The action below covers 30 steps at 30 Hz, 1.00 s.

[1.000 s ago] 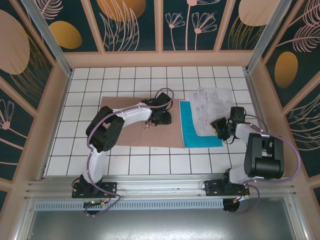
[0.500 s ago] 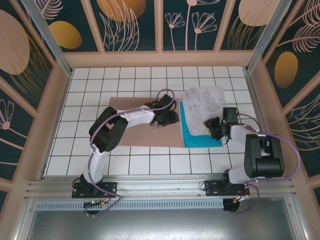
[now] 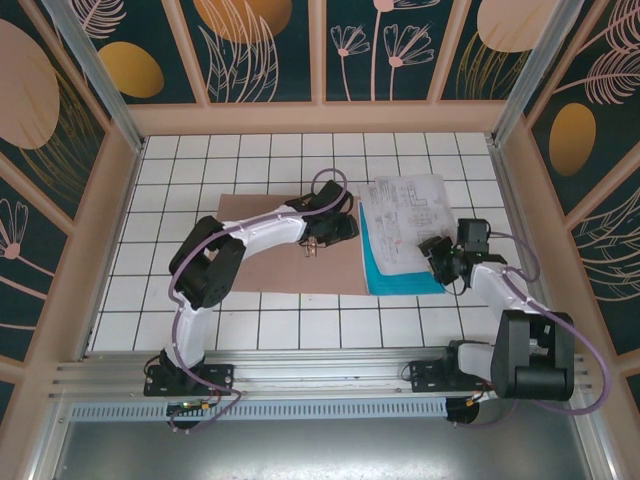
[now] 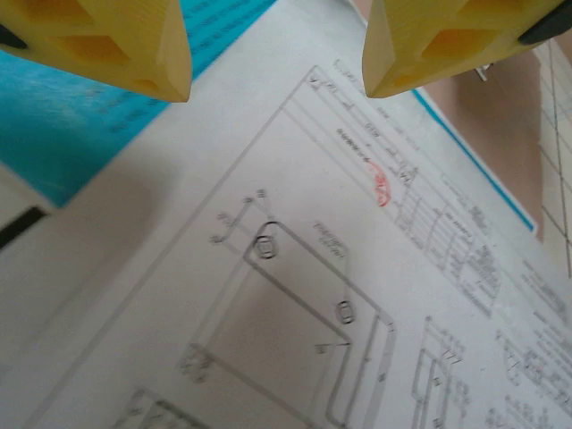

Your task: Put the files into the folder

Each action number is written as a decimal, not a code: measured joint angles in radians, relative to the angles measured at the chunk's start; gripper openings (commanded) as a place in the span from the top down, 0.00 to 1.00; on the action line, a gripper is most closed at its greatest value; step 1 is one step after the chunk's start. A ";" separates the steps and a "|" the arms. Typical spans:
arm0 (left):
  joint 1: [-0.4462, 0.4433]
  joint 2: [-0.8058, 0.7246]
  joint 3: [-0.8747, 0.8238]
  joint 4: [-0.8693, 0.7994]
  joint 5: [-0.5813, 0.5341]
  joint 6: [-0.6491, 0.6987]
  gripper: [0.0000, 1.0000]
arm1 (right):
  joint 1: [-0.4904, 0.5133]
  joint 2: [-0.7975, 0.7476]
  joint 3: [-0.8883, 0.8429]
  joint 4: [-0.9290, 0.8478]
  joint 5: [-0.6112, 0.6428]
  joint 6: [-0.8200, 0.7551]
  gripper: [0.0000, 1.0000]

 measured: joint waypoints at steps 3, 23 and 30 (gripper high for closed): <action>0.000 -0.013 0.000 -0.011 0.001 0.006 0.60 | -0.019 0.000 -0.045 -0.006 0.000 -0.017 0.45; 0.000 0.013 -0.111 0.037 0.004 0.014 0.63 | 0.157 0.099 -0.043 0.100 -0.020 0.005 0.45; -0.004 -0.043 -0.129 0.033 -0.063 -0.010 0.57 | 0.213 0.071 -0.070 0.126 0.009 0.126 0.46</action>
